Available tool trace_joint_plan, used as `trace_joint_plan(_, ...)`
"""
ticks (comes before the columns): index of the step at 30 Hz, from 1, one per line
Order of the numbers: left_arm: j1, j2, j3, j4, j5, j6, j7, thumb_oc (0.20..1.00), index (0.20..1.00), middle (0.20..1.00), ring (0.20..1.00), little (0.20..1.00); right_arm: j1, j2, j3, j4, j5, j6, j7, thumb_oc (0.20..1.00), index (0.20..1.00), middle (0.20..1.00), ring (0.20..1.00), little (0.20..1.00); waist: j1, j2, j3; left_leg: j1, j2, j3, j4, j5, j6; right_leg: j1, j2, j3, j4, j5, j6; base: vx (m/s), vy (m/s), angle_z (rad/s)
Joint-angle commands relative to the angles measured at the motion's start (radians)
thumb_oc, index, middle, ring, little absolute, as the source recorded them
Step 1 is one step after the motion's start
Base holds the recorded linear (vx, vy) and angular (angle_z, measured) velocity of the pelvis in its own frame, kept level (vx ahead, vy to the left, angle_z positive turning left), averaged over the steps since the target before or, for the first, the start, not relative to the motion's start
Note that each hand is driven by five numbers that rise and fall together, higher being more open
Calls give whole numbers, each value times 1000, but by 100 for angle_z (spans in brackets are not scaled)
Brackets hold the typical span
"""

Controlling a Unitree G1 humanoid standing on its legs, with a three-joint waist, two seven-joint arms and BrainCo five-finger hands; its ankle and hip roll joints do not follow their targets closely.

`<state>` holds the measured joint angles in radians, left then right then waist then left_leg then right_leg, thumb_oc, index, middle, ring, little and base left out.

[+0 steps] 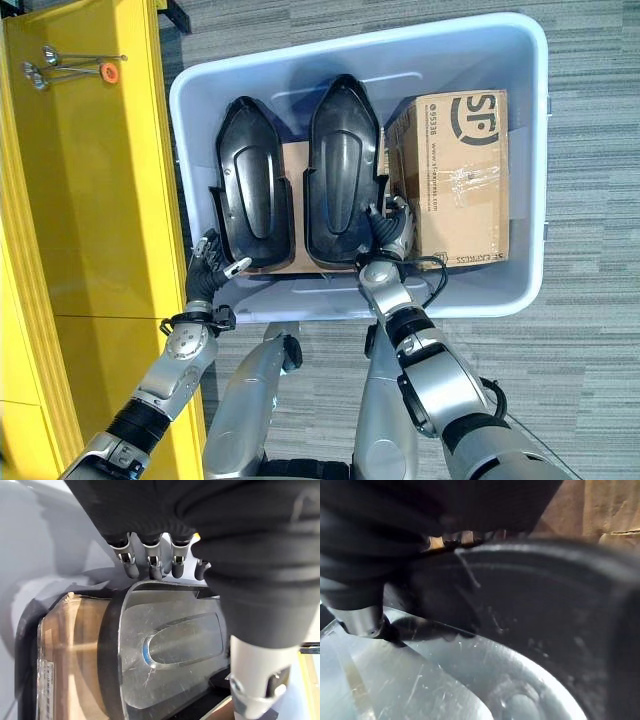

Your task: Move parts from the plastic box to the shelf.

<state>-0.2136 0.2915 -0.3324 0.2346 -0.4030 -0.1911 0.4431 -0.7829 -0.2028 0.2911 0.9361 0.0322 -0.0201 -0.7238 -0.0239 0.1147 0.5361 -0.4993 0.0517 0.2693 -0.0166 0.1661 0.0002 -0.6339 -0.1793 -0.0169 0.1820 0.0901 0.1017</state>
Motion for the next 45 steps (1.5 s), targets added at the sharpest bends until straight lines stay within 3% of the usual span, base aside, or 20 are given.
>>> trace_joint_plan(1, 16, 54, 37, -52, 16, -42, 28, 1000, 1000, 1000, 1000, 1000, 54, -119, -25, 30, -70, 53, -51, 200, 200, 200, 200, 200, 5, -31, -16, 31, 19, -59, 147, -169, -28, 37, -34, -35, 12, -16, 45, 0, 0, 0)
trace_joint_plan(10, 29, 54, 54, -50, 10, -39, 29, 1000, 1000, 1000, 1000, 1000, 95, -127, -75, -88, -34, 26, -59, 200, 200, 200, 200, 200, 0, -48, -16, 84, 23, -67, 138, -168, -29, 91, -29, -41, 7, -20, 46, 0, -2, 1)
trace_joint_plan(23, 52, 57, 79, -57, 27, -28, 26, 1000, 1000, 1000, 1000, 1000, 175, -152, -137, -314, -112, 27, -103, 200, 200, 200, 200, 200, -9, -68, -16, 131, 26, -82, 145, -172, -27, 143, -29, -48, 15, -31, 43, -2, -3, 1)
trace_joint_plan(45, 116, 61, 120, -58, 26, -7, 5, 1000, 1000, 1000, 1000, 1000, 255, -120, -171, -548, -48, -48, -37, 200, 200, 200, 200, 200, -2, -99, -23, 210, 30, -103, 136, -168, -28, 231, -27, -65, 18, -40, 38, 0, -1, 0)
